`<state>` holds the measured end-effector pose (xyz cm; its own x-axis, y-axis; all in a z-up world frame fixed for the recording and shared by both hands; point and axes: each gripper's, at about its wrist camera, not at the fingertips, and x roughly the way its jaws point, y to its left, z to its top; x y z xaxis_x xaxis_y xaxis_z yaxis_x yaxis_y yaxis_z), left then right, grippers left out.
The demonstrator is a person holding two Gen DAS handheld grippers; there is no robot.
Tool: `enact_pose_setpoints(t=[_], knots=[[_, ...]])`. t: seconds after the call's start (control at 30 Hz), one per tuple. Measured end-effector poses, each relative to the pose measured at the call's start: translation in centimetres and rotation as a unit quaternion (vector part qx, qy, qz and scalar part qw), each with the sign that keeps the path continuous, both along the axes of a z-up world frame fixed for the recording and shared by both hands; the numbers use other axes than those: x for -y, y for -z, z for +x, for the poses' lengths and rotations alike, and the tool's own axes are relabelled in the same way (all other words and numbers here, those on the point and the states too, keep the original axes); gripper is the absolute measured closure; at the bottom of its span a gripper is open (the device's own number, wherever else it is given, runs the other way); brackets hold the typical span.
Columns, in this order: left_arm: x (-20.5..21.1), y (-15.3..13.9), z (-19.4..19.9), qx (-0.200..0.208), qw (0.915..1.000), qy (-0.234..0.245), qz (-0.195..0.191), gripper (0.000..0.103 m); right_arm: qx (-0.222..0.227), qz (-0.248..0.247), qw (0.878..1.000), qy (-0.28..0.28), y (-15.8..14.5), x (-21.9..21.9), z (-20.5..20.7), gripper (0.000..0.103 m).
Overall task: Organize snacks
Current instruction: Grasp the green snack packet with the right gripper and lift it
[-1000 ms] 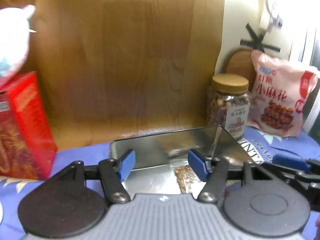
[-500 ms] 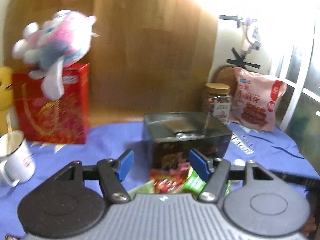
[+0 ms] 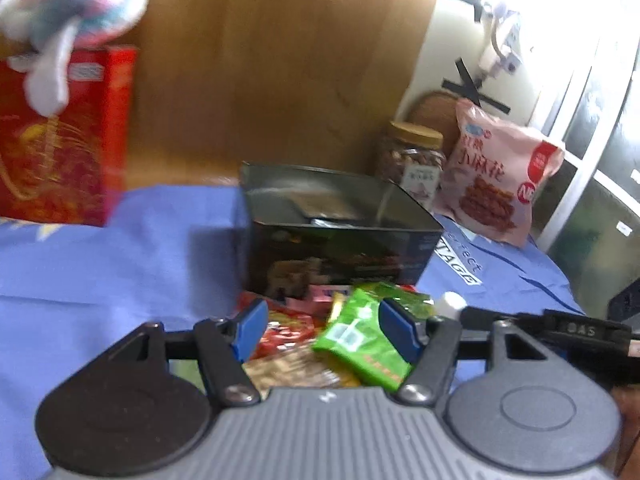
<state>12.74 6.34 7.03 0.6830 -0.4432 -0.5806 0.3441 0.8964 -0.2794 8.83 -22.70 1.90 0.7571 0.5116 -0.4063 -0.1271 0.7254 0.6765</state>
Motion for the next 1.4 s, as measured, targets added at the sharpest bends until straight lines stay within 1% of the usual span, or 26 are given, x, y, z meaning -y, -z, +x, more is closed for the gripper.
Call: enact_pose_setpoints(t=[0.1,0.13,0.17,0.2,0.23,0.27,0.33,0.37,0.47,0.57,0.63,0.7,0.8,0.83,0.87,1.0,1.07,1.17,1.3,1.4], knots=[[1.7,1.4,1.0,-0.009,0.9999,0.0,0.01,0.041,-0.026,0.019,0.999,0.022,1.0,-0.1,1.0,0.047],[2.1,1.8,1.2,-0.012,0.9998,0.003,0.014,0.045,-0.031,0.03,0.999,0.024,1.4,0.0,1.4,0.05],[2.6,2.4,1.4,-0.021,0.9995,0.007,0.021,0.054,-0.035,0.043,0.998,0.025,1.7,0.0,1.7,0.061],[2.9,2.9,1.4,-0.033,0.999,0.011,0.028,0.058,-0.04,0.049,0.998,0.026,2.0,-0.1,2.1,0.071],[2.8,3.1,1.1,-0.031,0.9992,0.011,0.023,0.059,-0.044,0.046,0.998,0.03,2.1,-0.2,2.3,0.085],[2.8,3.0,0.8,-0.027,0.9992,0.015,0.025,0.061,-0.045,0.042,0.997,0.037,2.2,-0.2,2.4,0.088],[2.6,2.7,-0.1,-0.024,0.999,0.022,0.032,0.063,-0.043,0.066,0.996,0.032,2.3,0.4,2.0,0.096],[2.4,2.6,-0.4,-0.024,0.9989,0.023,0.033,0.064,-0.04,0.071,0.996,0.027,2.2,0.7,1.4,0.097],[1.6,2.3,-1.5,-0.024,0.9991,0.023,0.027,0.065,-0.024,0.07,0.997,0.018,1.6,1.8,-1.5,0.099],[0.7,1.8,-2.5,-0.02,0.9994,0.021,0.02,0.065,-0.013,0.05,0.998,0.027,1.5,3.6,-5.4,0.099],[0.3,1.4,-3.1,-0.02,0.9995,0.022,0.01,0.062,-0.023,0.055,0.997,0.043,2.0,5.4,-7.9,0.101],[0.3,1.0,-3.6,-0.018,0.9995,0.027,0.001,0.062,-0.03,0.049,0.996,0.064,2.4,6.9,-10.2,0.101],[1.3,0.2,-4.8,-0.008,0.9986,0.051,-0.012,0.062,-0.034,0.033,0.995,0.083,3.0,8.1,-13.1,0.099],[1.9,0.0,-5.1,-0.006,0.9979,0.062,-0.015,0.061,-0.034,0.033,0.995,0.088,3.1,8.3,-13.9,0.096],[2.6,-0.2,-5.4,-0.003,0.9969,0.076,-0.018,0.06,-0.032,0.032,0.995,0.094,3.1,8.5,-14.5,0.096],[6.2,-0.3,-6.2,0.006,0.9927,0.121,-0.009,0.057,-0.018,0.027,0.995,0.091,3.0,8.4,-14.8,0.096],[7.7,0.3,-6.2,-0.001,0.9916,0.129,-0.002,0.054,-0.013,0.03,0.996,0.082,2.8,8.2,-14.3,0.095],[9.4,1.4,-5.9,-0.027,0.9902,0.137,0.0,0.054,-0.002,0.026,0.997,0.072,2.5,8.1,-13.4,0.094],[10.1,2.7,-6.6,-0.049,0.9881,0.146,0.0,0.054,0.012,-0.002,0.998,0.064,2.0,8.1,-11.6,0.09],[9.4,3.8,-6.9,-0.08,0.9868,0.139,-0.024,0.054,0.021,-0.026,0.998,0.05,1.5,8.1,-9.9,0.084]])
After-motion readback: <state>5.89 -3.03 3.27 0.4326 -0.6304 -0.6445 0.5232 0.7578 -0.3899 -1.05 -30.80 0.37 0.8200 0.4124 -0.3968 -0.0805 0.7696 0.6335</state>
